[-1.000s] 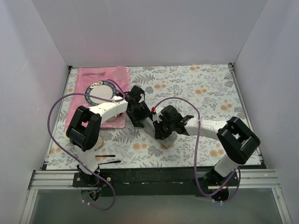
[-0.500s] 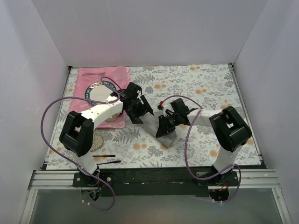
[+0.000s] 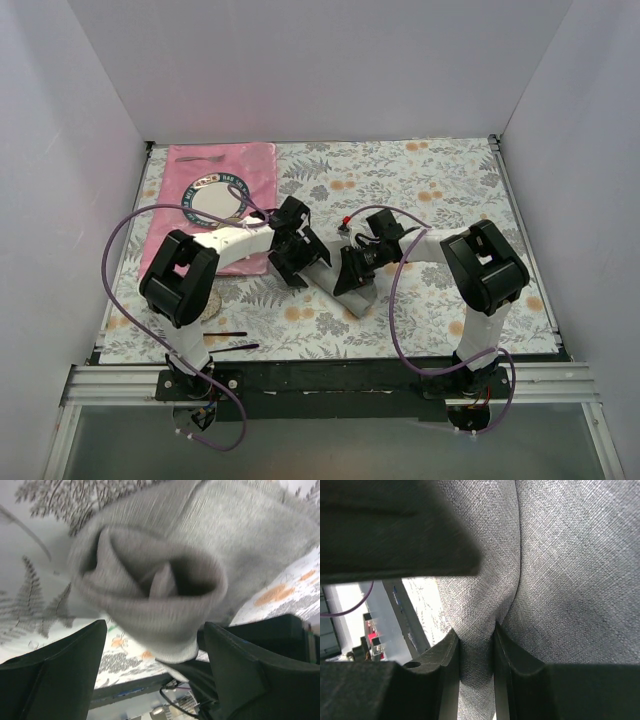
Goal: Fold the napkin, place the utensils inside, and roll it up
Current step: Roll the napkin with the utensil
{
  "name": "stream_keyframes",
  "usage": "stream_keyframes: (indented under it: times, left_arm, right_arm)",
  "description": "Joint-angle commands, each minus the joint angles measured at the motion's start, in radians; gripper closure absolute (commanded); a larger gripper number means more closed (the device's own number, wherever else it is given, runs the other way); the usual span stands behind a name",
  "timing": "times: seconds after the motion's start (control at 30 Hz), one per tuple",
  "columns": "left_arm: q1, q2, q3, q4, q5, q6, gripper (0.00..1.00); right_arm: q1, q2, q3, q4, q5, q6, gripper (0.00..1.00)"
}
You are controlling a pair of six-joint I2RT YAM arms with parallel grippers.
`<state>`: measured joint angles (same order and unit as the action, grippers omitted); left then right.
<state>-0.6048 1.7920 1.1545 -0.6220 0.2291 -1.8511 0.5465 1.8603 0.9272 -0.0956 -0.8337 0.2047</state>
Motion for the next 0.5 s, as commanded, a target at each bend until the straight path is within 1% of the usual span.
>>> stream_keyframes:
  times: [0.0, 0.1, 0.2, 0.23, 0.3, 0.33, 0.37, 0.47]
  left_arm:
    - [0.002, 0.033, 0.045, 0.034, -0.045, -0.023, 0.21]
    - [0.004, 0.053, 0.05, 0.015, -0.092, -0.031, 0.23]
    - [0.007, 0.053, 0.044, 0.021, -0.123, -0.027, 0.29]
    - [0.005, 0.053, 0.045, 0.018, -0.14, -0.023, 0.33]
    - [0.007, 0.052, 0.042, 0.015, -0.154, -0.004, 0.49]
    - [0.005, 0.053, 0.042, 0.015, -0.16, 0.004, 0.54]
    - [0.007, 0.056, 0.045, 0.007, -0.163, 0.013, 0.62]
    - [0.007, 0.072, 0.042, -0.004, -0.148, 0.027, 0.67]
  right_arm:
    - [0.0, 0.048, -0.005, -0.127, 0.031, -0.044, 0.73]
    - [-0.006, 0.04, -0.011, -0.13, 0.035, -0.05, 0.72]
    - [-0.014, 0.025, -0.019, -0.135, 0.038, -0.05, 0.72]
    - [-0.017, 0.02, -0.025, -0.13, 0.045, -0.047, 0.7]
    - [-0.017, 0.002, -0.037, -0.127, 0.051, -0.045, 0.69]
    - [-0.019, -0.004, -0.039, -0.128, 0.065, -0.047, 0.67]
    - [-0.019, -0.01, -0.042, -0.131, 0.071, -0.045, 0.65]
    - [-0.017, -0.042, -0.041, -0.165, 0.12, -0.07, 0.58]
